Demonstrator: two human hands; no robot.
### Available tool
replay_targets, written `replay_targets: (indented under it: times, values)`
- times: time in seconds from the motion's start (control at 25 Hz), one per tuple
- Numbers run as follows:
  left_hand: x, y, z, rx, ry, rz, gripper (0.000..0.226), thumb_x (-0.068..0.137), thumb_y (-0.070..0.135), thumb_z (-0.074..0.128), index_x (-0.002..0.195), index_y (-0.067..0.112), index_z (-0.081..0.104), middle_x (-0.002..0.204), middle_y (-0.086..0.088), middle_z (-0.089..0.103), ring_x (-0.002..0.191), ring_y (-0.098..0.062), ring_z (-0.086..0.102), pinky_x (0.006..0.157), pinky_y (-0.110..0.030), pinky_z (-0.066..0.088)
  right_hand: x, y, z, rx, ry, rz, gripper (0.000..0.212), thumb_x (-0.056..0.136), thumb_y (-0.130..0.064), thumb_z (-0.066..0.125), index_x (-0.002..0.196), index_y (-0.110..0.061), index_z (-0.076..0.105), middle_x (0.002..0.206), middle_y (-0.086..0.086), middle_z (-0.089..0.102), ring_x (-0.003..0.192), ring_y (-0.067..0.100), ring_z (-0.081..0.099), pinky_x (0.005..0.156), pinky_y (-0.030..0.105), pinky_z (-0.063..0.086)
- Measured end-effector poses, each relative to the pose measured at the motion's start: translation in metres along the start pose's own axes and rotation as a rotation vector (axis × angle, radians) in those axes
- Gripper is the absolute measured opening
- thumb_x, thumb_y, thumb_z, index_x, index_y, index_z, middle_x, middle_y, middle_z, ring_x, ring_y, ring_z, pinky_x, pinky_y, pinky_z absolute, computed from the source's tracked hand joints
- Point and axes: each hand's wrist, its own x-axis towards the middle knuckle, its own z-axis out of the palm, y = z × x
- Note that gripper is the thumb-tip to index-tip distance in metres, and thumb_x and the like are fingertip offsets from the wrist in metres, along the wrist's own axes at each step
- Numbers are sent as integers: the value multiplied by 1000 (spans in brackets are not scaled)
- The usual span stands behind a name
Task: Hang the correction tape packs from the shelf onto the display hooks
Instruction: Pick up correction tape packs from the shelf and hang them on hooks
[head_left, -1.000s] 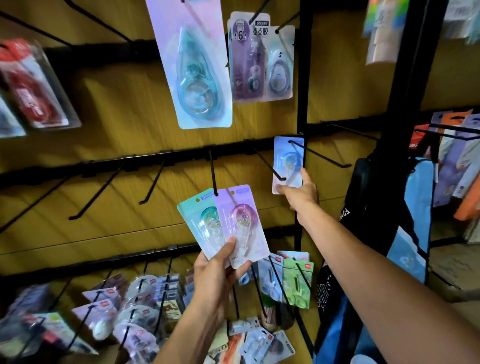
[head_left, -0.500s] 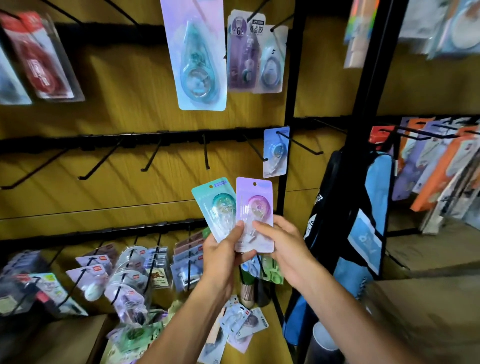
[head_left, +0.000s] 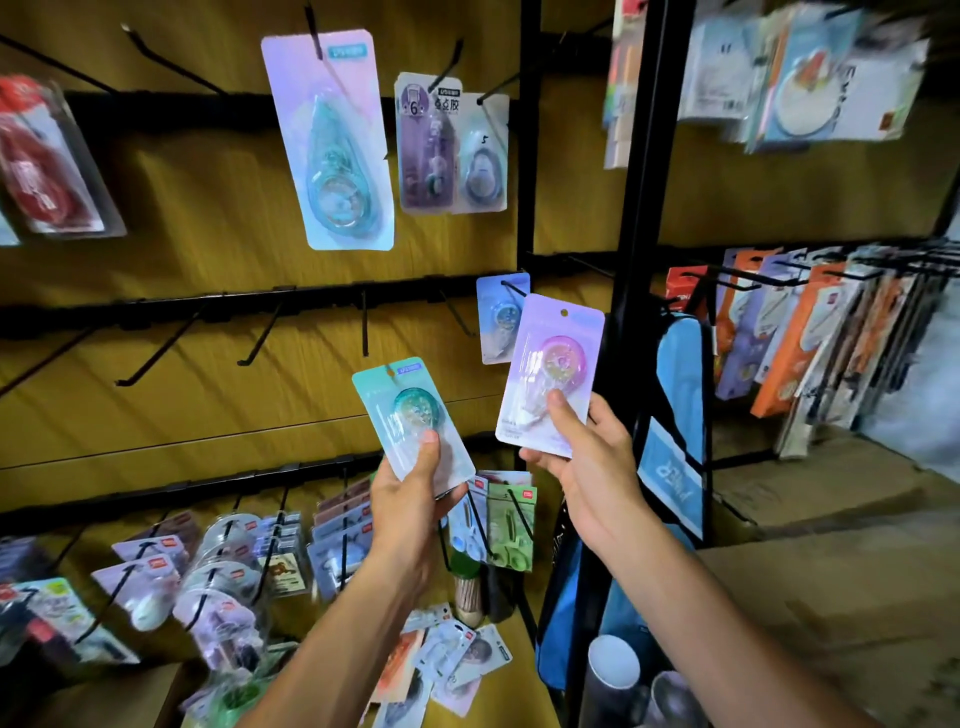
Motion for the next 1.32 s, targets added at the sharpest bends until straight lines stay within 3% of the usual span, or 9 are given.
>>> replay_targets:
  times: [0.16, 0.32, 0.44, 0.56, 0.8, 0.96, 1.12, 1.2, 1.32]
  values:
    - [3, -2, -2, 21, 3, -4, 24, 93, 31, 62, 115, 20, 62, 102, -1, 72, 91, -18, 70, 69, -29, 61, -5, -1, 9, 140, 48, 57, 15, 93, -21, 64, 104, -11, 66, 96, 6, 72, 79, 17, 70, 59, 29, 56]
    - [12, -4, -9, 35, 4, 4, 29, 92, 34, 63, 118, 21, 62, 109, -3, 71, 99, -21, 70, 75, -35, 60, -9, 2, 14, 80, 106, 46, 17, 94, -27, 64, 101, -11, 64, 91, 9, 72, 65, 18, 69, 53, 30, 55]
    - [17, -4, -12, 38, 2, 5, 30, 91, 35, 64, 118, 21, 63, 109, -2, 72, 98, -20, 70, 73, -33, 59, -12, 5, 15, 41, 120, 33, 20, 94, -31, 63, 100, -13, 62, 77, 5, 70, 50, 15, 60, 46, 29, 50]
    - [20, -5, -14, 55, -3, -1, 27, 90, 34, 65, 114, 21, 64, 110, -3, 72, 96, -21, 71, 72, -33, 59, 1, 8, 16, -30, 150, 130, 24, 91, -34, 68, 101, -12, 66, 76, 2, 69, 43, 11, 49, 45, 29, 47]
    - [32, -2, -20, 140, -11, 21, 16, 90, 30, 67, 104, 22, 69, 105, -6, 74, 92, -25, 72, 65, -31, 59, 78, 13, 27, -58, 200, 312, 18, 96, -9, 61, 112, -6, 55, 98, 13, 61, 66, 18, 59, 58, 32, 56]
    - [42, 5, -29, 238, -40, 63, 13, 91, 25, 66, 103, 21, 67, 98, -4, 75, 78, -16, 74, 61, -30, 59, 132, 25, 43, -235, 232, 341, 20, 96, -23, 61, 112, -12, 56, 109, 12, 68, 65, 17, 60, 54, 30, 49]
    - [57, 14, -45, 247, -14, 71, 21, 90, 22, 67, 109, 18, 60, 103, -4, 74, 88, -21, 73, 62, -29, 58, 170, 38, 57, -257, 247, 372, 24, 97, -26, 60, 115, -12, 53, 97, 10, 73, 65, 18, 63, 53, 28, 47]
    - [63, 18, -53, 257, -19, 57, 22, 91, 19, 66, 112, 16, 60, 104, -5, 74, 92, -24, 73, 64, -31, 58, 175, 47, 59, -228, 239, 418, 34, 97, -29, 59, 125, -11, 51, 100, 8, 70, 75, 24, 66, 57, 32, 50]
    - [65, 19, -60, 258, -8, 20, 20, 93, 15, 63, 113, 15, 62, 106, -4, 74, 92, -23, 73, 66, -34, 58, 154, 59, 55, -176, 201, 511, 45, 99, -35, 54, 136, -12, 44, 121, 11, 57, 103, 37, 63, 73, 45, 53]
